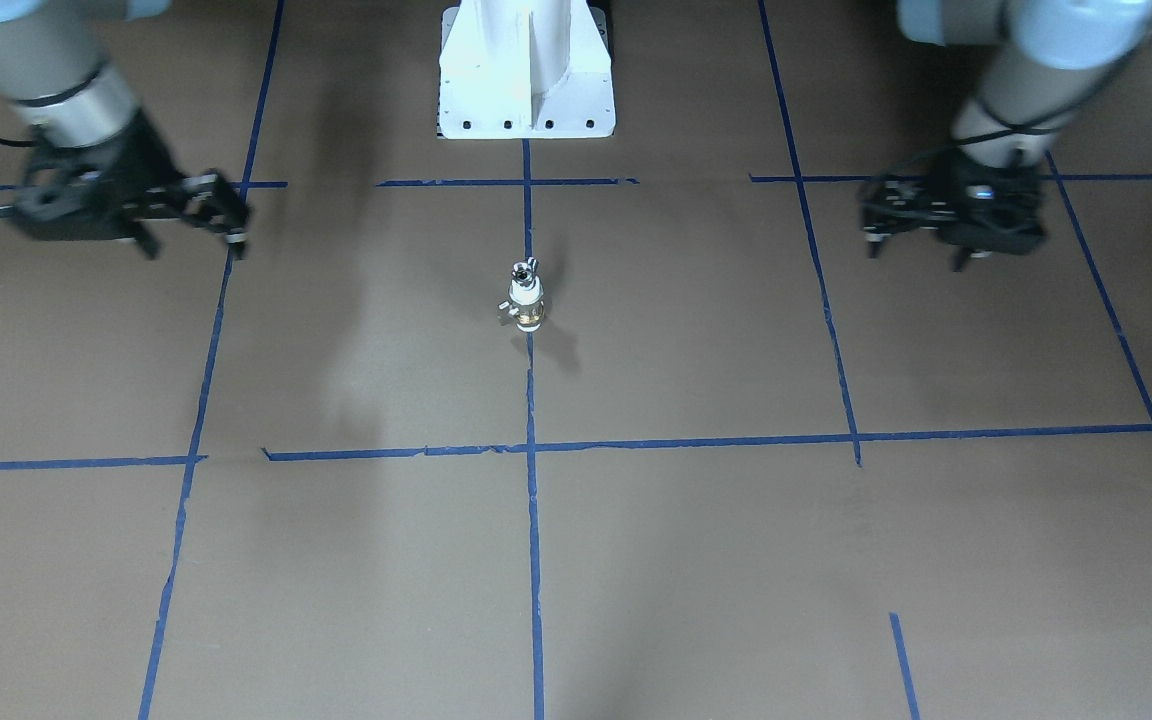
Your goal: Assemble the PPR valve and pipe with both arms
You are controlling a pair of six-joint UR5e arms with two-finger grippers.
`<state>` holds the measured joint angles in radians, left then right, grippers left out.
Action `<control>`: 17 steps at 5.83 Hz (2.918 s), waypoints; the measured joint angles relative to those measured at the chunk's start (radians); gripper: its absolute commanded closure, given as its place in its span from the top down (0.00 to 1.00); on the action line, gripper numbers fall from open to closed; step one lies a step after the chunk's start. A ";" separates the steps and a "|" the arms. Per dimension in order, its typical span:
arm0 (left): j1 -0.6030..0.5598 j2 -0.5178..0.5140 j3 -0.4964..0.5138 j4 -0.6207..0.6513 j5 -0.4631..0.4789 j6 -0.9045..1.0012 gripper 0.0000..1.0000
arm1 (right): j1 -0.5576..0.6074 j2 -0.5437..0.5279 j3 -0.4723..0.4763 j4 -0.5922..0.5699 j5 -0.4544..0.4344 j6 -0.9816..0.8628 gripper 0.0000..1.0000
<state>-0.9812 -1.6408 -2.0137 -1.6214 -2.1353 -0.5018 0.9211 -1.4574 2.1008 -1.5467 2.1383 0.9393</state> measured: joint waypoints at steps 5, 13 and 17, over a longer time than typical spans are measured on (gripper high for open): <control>-0.481 0.183 0.091 0.060 -0.217 0.635 1.00 | 0.596 -0.145 -0.398 -0.010 0.252 -1.001 1.00; -0.559 0.204 0.219 0.193 -0.263 0.652 1.00 | 0.669 -0.175 -0.428 -0.046 0.210 -1.132 1.00; -0.558 0.215 0.274 0.183 -0.298 0.659 1.00 | 0.667 -0.200 -0.412 -0.046 0.203 -1.130 1.00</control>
<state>-1.5387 -1.4258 -1.7397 -1.4380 -2.4330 0.1569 1.5885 -1.6575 1.6885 -1.5926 2.3408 -0.1904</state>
